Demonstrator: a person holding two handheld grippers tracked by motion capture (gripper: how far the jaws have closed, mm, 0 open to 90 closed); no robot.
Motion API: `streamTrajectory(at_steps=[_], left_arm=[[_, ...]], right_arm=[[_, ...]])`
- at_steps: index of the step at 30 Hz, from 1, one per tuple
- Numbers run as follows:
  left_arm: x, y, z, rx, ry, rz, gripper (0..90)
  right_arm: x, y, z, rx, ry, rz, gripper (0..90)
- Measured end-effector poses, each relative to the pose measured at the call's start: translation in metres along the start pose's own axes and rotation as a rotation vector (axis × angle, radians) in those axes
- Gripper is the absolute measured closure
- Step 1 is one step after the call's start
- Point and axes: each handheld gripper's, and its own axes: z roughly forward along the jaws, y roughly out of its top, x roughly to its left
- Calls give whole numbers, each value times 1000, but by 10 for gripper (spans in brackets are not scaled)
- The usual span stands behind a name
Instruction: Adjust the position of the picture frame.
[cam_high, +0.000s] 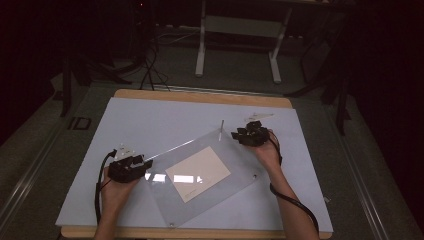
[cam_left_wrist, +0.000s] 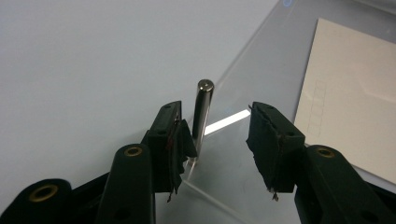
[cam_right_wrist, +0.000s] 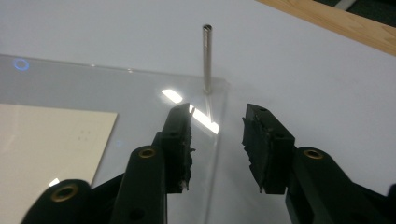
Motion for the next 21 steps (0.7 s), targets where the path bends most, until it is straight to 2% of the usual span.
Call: streamTrajectory(at_steps=[5,6,8,12,16,18,21], left_arm=[[-1,1,4,9,11,3,575],[0,1,5,13,17,-3,614],[1,1,5,8,17,-10,638],[1,2,6,16,33,2,682],[3,2,5,16,34,-8,735],[5,2,5,14,42,-22,803],[5,2,6,14,41,-18,818]], right_arm=[[5,7,11,6,-3,-14,623],[8,12,20,14,-3,-21,651],[9,14,26,16,1,-23,668],[10,19,37,2,15,7,700],[9,23,45,6,4,22,707],[8,27,53,18,-13,38,721],[9,30,59,15,-19,47,750]])
